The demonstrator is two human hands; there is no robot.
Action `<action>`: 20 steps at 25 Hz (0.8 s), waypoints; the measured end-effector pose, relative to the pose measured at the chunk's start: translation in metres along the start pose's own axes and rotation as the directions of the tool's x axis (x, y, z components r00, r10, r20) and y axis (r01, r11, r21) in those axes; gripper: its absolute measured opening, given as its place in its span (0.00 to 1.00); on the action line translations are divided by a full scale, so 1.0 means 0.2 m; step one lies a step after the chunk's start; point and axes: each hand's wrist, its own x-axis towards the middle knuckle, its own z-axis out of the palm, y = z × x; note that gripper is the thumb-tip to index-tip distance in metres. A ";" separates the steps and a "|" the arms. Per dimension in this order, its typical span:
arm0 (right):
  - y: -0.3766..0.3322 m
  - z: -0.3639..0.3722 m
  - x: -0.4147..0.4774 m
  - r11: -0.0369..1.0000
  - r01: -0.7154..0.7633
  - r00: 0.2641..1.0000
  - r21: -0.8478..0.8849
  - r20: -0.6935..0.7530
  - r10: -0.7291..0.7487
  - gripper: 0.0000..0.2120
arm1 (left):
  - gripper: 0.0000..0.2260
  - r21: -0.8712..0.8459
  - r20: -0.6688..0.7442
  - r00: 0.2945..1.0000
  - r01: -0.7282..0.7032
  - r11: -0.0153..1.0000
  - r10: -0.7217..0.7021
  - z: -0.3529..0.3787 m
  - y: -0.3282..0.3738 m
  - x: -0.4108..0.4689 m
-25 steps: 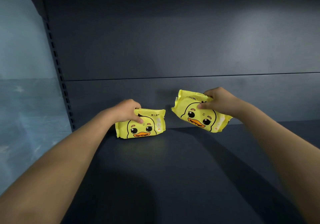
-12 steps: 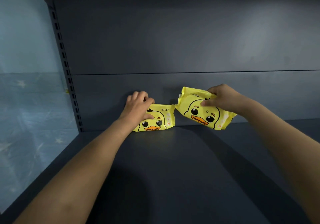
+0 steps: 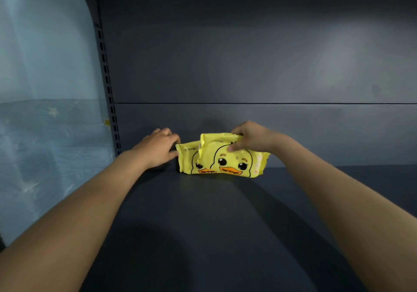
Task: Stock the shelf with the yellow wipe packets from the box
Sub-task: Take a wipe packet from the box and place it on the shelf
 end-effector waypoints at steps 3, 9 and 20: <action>-0.06 0.18 0.13 0.977 0.068 0.997 -0.200 -0.017 -0.072 0.11 | 0.17 0.001 0.042 0.998 0.046 0.999 -0.046 -0.05 -0.06 -0.09; 0.01 0.40 0.12 0.834 0.081 0.955 -0.546 -0.197 -0.222 0.36 | 0.11 -0.022 0.032 0.998 0.049 0.999 -0.048 -0.08 -0.08 -0.16; 0.02 0.41 0.17 0.922 0.056 0.962 -0.384 -0.228 -0.153 0.44 | 0.11 -0.073 0.024 0.999 0.039 0.997 -0.037 -0.01 0.00 -0.16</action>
